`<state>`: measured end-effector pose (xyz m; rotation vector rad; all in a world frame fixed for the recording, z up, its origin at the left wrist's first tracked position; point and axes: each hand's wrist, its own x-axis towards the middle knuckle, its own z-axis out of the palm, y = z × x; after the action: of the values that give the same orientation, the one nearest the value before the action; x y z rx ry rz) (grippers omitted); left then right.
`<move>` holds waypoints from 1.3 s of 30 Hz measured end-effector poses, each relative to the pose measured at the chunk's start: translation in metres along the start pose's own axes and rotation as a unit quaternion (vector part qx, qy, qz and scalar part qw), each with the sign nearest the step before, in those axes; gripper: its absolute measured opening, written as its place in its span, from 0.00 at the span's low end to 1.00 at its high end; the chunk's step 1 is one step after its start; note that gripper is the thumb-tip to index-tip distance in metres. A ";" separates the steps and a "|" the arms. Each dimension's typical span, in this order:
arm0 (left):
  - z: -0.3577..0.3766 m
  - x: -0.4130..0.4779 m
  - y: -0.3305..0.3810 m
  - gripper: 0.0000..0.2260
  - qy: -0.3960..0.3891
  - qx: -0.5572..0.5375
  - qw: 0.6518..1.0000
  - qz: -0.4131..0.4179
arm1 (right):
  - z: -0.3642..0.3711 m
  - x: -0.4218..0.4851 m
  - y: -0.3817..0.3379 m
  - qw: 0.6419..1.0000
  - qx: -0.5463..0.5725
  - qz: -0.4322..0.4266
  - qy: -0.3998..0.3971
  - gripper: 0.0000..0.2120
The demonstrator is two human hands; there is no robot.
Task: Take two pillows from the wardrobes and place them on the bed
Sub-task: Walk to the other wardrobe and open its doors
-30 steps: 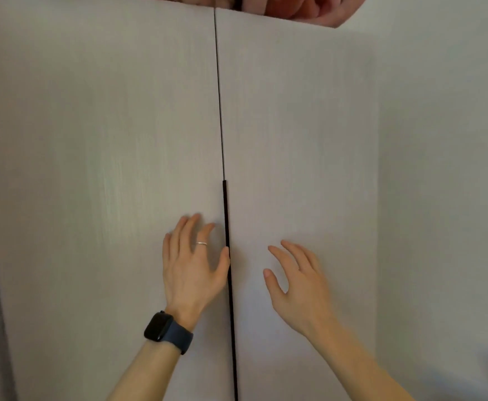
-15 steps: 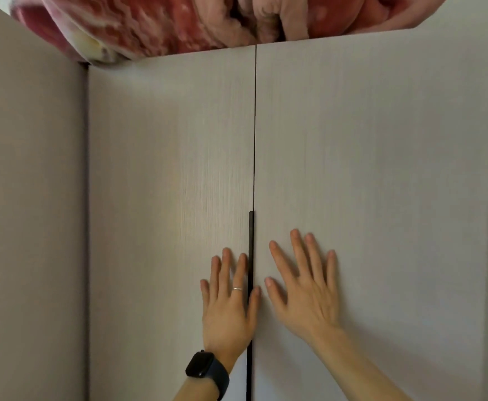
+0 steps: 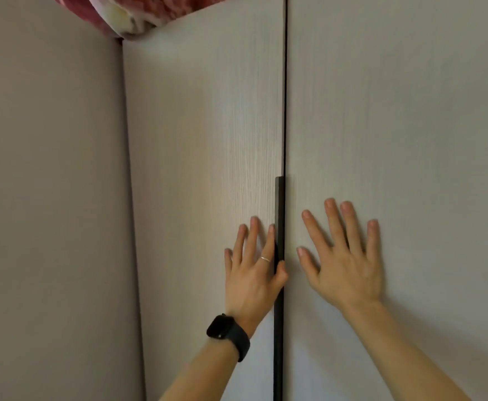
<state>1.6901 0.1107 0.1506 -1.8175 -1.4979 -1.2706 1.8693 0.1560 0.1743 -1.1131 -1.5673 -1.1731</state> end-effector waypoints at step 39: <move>-0.325 -0.156 -0.105 0.36 0.089 0.175 0.971 -0.135 | -0.161 -0.128 -0.385 0.688 0.703 0.003 -0.180 0.40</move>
<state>1.4785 -0.1994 0.1466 -1.2769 -1.7784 -1.1624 1.5471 -0.0825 0.0019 -0.2194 -2.0310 0.4843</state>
